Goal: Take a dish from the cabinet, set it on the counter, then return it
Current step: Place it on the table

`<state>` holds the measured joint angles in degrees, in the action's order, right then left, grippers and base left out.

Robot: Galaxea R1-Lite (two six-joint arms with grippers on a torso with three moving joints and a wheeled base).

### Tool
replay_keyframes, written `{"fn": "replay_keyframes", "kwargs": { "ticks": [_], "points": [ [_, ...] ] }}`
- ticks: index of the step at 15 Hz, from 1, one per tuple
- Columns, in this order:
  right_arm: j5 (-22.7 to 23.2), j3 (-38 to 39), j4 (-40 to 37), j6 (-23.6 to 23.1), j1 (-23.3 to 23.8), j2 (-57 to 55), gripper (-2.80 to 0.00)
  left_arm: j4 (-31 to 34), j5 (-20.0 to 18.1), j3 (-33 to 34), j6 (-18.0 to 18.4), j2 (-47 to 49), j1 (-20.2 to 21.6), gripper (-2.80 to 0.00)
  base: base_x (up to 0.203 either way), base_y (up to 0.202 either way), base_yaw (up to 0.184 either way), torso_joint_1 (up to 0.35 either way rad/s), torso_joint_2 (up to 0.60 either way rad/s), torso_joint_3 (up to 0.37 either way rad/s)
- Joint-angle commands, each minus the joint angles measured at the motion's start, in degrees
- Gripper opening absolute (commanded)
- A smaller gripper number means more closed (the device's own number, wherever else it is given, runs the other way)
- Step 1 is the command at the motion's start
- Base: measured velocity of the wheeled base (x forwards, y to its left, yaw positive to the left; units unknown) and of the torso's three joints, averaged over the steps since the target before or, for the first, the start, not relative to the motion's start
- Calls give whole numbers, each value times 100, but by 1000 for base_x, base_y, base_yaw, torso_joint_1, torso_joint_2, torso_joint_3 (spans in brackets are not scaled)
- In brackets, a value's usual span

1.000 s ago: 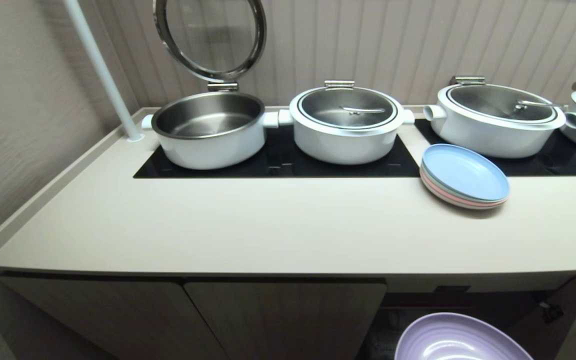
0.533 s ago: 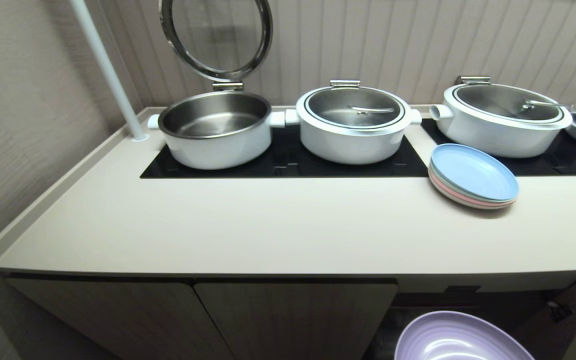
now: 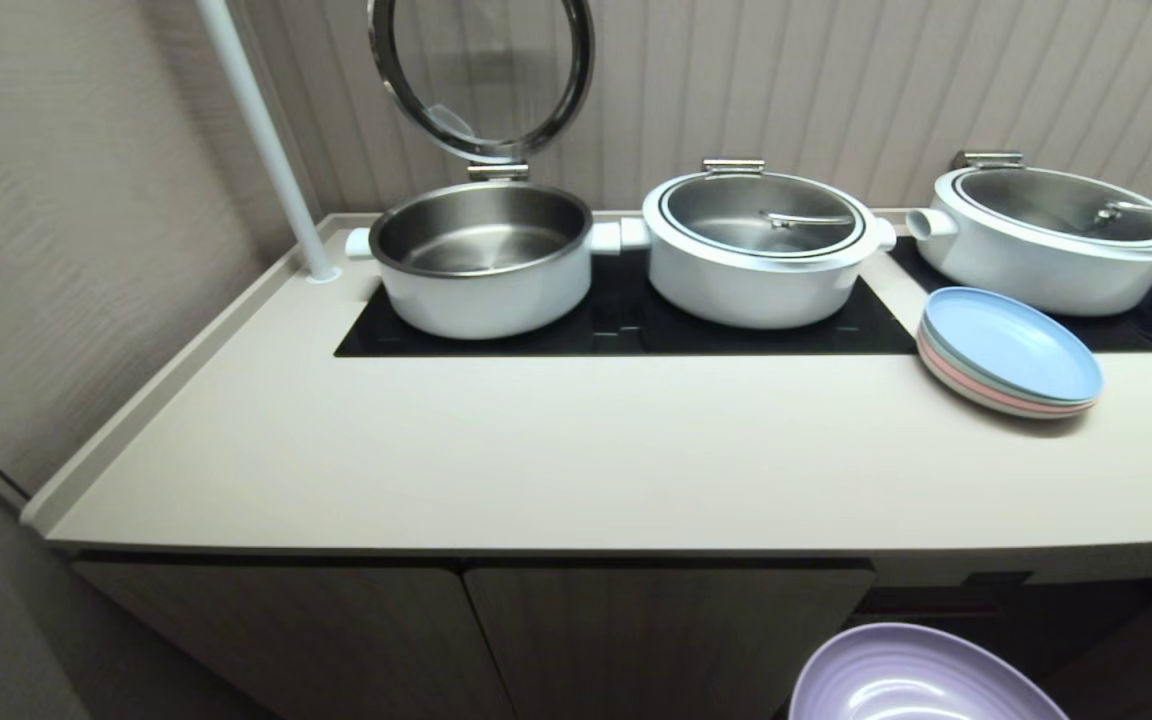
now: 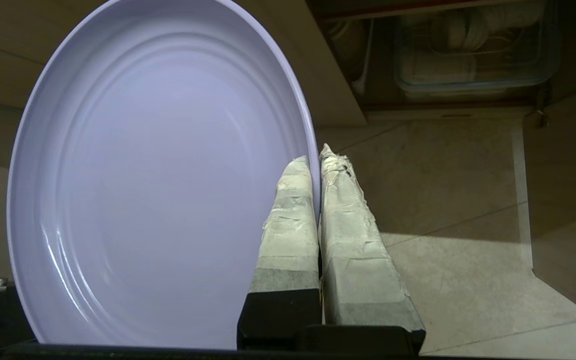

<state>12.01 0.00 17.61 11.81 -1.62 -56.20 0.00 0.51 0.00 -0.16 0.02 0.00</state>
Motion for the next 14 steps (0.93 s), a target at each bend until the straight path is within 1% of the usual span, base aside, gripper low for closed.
{"fn": "replay_keyframes", "kwargs": {
  "ticks": [1,8,14],
  "points": [
    [12,0,31,5,-5,-14,-280,0,2,0,-2,-2,0,-280,0,0,0,0,0,0],
    [3,0,76,-4,-5,-57,-280,0,2,0,-2,-2,0,-280,0,0,0,0,0,0],
    [-2,-59,453,-23,-3,-204,-280,0,2,0,-2,-2,0,-280,0,0,0,0,0,0]
  ]
}}
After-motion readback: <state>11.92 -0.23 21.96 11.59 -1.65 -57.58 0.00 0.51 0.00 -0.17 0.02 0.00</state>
